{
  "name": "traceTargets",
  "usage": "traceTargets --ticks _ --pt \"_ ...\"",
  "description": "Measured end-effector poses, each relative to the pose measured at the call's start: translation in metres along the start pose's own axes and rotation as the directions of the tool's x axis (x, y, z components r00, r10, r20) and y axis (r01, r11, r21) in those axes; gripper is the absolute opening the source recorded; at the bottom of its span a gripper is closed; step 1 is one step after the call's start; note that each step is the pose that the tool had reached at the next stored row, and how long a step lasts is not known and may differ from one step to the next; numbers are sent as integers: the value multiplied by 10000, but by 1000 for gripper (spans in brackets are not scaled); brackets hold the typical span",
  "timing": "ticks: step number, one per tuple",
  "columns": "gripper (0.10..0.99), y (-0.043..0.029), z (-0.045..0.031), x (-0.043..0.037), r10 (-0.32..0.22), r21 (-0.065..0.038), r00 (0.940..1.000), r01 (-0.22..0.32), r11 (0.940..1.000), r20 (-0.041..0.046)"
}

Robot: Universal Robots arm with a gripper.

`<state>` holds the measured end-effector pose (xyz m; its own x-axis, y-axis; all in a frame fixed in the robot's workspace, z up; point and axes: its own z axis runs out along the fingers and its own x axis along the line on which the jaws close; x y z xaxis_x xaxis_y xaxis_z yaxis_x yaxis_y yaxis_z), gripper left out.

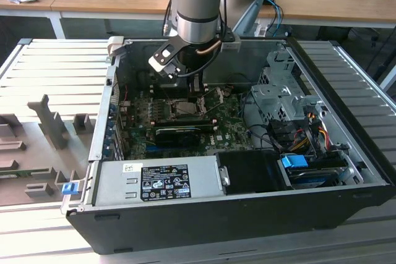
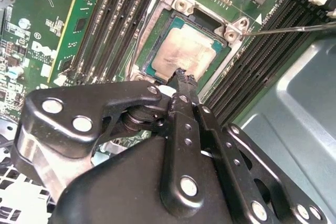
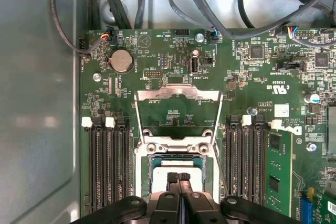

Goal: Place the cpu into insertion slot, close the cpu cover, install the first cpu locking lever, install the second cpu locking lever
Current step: 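Close the cpu cover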

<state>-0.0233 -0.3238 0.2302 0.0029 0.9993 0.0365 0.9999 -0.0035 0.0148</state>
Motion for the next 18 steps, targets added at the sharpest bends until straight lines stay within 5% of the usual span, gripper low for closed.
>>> traceTargets --ticks 11,18 --pt "106 51 -102 4 2 38 10000 -2 10000 -2" --pt "106 64 -105 4 3 39 10000 -3 10000 -1"
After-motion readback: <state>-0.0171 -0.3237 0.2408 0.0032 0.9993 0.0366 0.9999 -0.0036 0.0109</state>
